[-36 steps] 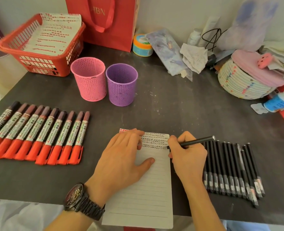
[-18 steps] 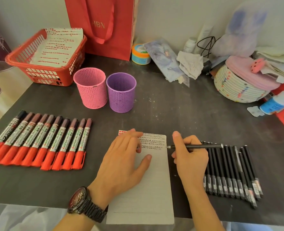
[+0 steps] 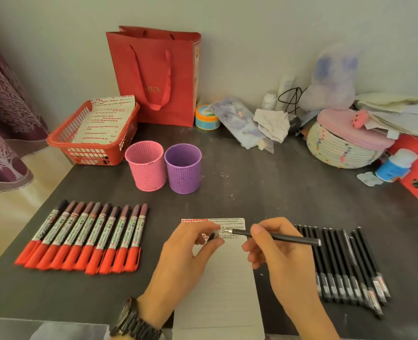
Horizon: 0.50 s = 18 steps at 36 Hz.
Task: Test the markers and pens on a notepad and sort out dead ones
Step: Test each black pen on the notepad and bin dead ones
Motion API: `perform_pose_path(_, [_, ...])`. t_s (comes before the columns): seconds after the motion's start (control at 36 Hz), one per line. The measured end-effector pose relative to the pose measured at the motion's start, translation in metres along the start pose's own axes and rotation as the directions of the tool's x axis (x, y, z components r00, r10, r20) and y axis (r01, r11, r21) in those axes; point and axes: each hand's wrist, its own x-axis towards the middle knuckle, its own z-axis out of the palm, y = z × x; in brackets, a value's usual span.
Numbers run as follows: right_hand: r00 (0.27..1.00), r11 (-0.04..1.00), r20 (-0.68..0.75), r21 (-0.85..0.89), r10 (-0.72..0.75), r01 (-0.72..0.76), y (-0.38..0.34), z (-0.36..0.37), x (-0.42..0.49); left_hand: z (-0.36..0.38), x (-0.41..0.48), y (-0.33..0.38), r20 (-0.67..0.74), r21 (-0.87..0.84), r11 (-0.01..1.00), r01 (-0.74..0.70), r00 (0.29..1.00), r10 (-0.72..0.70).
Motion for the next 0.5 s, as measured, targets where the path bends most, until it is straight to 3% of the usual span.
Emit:
perform_pose_path(0.22, [1.0,0.999,0.018,-0.042,0.011,-0.011,-0.004,-0.007,-0.006,0.003,0.001,0.006,-0.011,0.08,0.982,-0.172,0.985,0.173])
perform_pose_path(0.5, [0.998,0.999,-0.051,-0.034,0.041,-0.043,0.0,-0.021,-0.009,0.006,0.002,0.018,0.016,0.088,0.981,-0.173,0.985,0.172])
